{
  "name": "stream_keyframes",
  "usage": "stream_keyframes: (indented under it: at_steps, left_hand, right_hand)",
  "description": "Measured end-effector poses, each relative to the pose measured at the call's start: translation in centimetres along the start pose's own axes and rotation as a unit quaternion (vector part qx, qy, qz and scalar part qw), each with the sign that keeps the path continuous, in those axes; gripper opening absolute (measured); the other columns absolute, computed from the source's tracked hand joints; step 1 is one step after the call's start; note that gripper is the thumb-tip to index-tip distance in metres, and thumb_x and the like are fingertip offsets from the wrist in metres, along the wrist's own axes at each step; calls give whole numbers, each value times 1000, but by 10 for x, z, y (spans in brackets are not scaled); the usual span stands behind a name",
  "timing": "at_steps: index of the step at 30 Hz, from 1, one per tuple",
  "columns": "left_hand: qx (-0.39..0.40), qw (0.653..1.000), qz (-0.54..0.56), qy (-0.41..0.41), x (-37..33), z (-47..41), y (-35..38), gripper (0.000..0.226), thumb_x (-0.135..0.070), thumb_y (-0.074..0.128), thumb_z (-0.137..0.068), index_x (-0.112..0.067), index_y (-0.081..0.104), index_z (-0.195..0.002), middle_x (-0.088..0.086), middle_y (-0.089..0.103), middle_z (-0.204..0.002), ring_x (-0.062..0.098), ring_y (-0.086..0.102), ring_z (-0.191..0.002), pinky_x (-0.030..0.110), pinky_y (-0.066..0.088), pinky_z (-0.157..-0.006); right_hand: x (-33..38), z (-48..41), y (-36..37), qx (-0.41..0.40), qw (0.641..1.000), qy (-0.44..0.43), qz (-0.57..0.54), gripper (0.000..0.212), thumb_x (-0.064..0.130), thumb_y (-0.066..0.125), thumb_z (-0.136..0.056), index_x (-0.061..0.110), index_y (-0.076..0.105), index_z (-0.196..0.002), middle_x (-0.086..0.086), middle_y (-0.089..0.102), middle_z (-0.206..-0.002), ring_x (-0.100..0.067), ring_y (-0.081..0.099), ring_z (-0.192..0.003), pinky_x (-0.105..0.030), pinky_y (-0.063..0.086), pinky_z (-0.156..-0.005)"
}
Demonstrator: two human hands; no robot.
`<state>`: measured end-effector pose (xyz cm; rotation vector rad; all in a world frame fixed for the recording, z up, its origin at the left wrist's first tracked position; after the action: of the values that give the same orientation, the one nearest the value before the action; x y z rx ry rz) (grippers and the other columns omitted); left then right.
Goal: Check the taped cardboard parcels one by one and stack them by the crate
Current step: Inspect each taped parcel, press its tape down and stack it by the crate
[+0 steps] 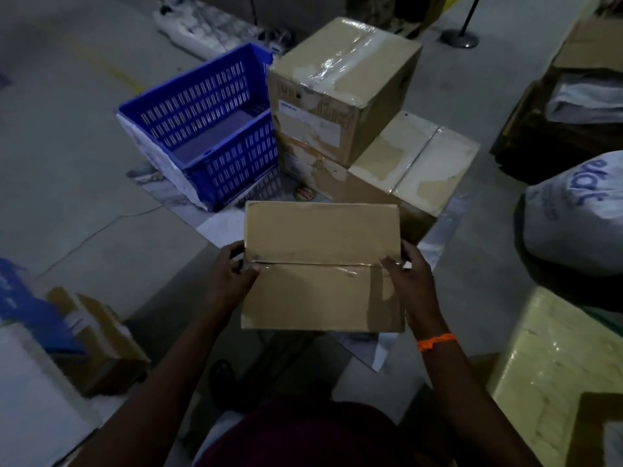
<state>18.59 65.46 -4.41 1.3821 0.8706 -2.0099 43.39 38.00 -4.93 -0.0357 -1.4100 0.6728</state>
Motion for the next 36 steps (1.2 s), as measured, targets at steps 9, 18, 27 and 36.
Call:
stream_keyframes:
  at_steps: [9,18,27,36]
  left_hand:
    - [5,999,52,10,-11,9,7,39,5,69,-87,-23,56,-111,-10,60,-121,14,55,-121,36,55,-85]
    - [13,993,112,-47,30,43,24,20,-11,53,-102,-24,65,-111,-3,72,-112,11,69,-103,29,56,-79]
    - [-6,992,103,-68,17,40,9,35,-30,35,-109,-14,66,-105,5,73,-109,23,67,-108,38,52,-87]
    - [116,992,-22,-50,-43,4,33,25,-29,56,-102,-48,60,-118,-3,73,-115,20,72,-105,48,57,-94]
  right_hand:
    - [-13,51,-41,-94,980,-2,-176,35,69,62,-89,38,67,-104,6,72,-111,-10,69,-106,-44,57,-96]
    - [-50,92,-58,-121,968,59,-211,56,76,51,-87,26,69,-104,-2,74,-108,-16,72,-103,-41,59,-91]
    - [-42,81,-66,-124,972,28,-200,60,80,57,-83,23,71,-95,-3,76,-98,-16,73,-96,-37,62,-84]
    - [9,32,-42,11,985,-7,-172,24,42,67,-98,39,69,-121,6,76,-116,-15,73,-106,-48,61,-92]
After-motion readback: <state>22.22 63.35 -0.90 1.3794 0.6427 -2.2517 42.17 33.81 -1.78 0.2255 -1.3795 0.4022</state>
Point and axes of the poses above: each hand's wrist, its own z-axis away from the middle knuckle, its own y-axis out of the palm, x = y × z, the point moved 9 cm from there along -z, towards the middle knuckle
